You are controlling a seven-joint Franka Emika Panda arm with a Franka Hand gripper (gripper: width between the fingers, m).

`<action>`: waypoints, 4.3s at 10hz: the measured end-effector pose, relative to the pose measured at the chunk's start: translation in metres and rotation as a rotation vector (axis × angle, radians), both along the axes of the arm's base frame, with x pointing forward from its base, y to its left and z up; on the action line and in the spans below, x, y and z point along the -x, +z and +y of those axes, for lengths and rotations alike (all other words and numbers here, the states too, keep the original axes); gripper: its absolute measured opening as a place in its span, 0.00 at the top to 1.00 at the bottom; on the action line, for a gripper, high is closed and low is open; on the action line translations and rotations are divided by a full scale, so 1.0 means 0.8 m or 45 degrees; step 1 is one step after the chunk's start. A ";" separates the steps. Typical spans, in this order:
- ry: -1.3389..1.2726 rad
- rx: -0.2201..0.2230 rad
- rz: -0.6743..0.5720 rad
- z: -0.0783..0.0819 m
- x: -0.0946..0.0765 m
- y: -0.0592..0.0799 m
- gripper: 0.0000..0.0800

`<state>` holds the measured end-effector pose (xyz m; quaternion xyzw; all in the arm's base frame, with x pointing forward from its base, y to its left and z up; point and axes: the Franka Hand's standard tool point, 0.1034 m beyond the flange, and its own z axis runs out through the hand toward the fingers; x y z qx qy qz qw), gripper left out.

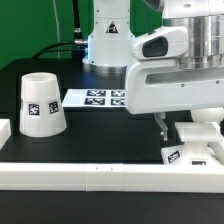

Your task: Assemble lamp

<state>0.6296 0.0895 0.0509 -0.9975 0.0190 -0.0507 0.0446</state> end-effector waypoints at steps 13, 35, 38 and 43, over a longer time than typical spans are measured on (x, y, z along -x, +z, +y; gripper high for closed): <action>-0.147 -0.027 0.057 0.088 0.088 0.059 0.13; 0.046 0.058 1.185 0.075 0.133 0.004 0.13; 0.000 0.054 1.143 0.077 0.136 -0.006 0.13; -0.035 0.064 1.113 0.094 0.158 -0.036 0.13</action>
Offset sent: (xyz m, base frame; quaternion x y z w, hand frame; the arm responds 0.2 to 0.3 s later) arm -0.0534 0.0124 0.0273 -0.0236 -0.0301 0.0859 0.9956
